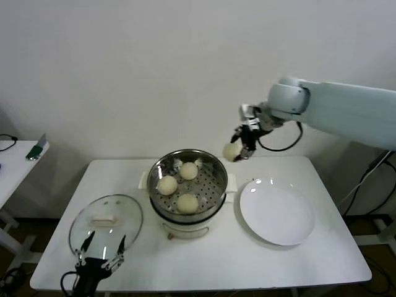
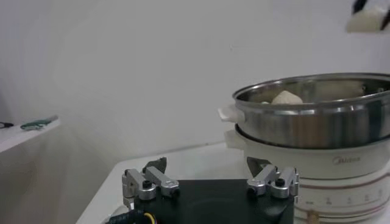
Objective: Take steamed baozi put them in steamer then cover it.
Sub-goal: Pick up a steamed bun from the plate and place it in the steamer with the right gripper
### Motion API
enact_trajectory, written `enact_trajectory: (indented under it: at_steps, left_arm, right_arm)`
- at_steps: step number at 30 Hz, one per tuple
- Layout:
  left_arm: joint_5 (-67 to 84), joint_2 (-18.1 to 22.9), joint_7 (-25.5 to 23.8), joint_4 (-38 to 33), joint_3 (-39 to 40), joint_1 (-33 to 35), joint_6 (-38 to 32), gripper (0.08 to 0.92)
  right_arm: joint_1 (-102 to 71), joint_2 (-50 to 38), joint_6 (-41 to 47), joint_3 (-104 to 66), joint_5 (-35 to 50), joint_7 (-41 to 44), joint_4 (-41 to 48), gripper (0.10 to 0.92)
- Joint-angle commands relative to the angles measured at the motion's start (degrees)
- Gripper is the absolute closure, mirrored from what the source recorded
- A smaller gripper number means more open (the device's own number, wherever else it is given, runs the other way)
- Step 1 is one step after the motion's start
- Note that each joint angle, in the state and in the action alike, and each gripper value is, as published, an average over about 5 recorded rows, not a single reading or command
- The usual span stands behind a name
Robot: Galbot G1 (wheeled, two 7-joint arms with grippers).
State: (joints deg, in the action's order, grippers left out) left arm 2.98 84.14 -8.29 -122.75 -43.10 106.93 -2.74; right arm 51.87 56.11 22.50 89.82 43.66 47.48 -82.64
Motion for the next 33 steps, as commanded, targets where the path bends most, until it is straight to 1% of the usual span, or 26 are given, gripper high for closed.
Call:
enact_trajectory:
  at_steps: [1, 14, 27, 30, 33]
  left_arm:
    - [0.4, 0.0, -0.1, -0.6, -0.4, 0.0, 0.2, 0.177]
    - [0.7, 0.1, 0.0, -0.5, -0.5, 0.4, 0.0, 0.177]
    - [0.9, 0.2, 0.4, -0.5, -0.4, 0.2, 1.2, 0.177]
    - [1.4, 0.0, 1.1, -0.8, -0.5, 0.1, 2.1, 0.177]
    - [1.8, -0.2, 2.7, -1.1, -0.6, 0.0, 3.2, 0.177]
  right_arm:
    - [-1.8, 14.5, 5.9, 1.4, 8.2, -5.3, -1.1, 0.372]
    - [-15.6, 13.0, 7.1, 0.9, -1.9, -7.5, 4.7, 0.372]
    - [-17.2, 13.4, 6.6, 0.0, -3.7, -7.8, 6.8, 0.368]
    - [-16.8, 13.3, 6.0, -1.0, -2.6, -7.5, 6.9, 0.328]
    - [-15.3, 12.4, 4.9, -2.2, -0.1, -6.6, 6.8, 0.253]
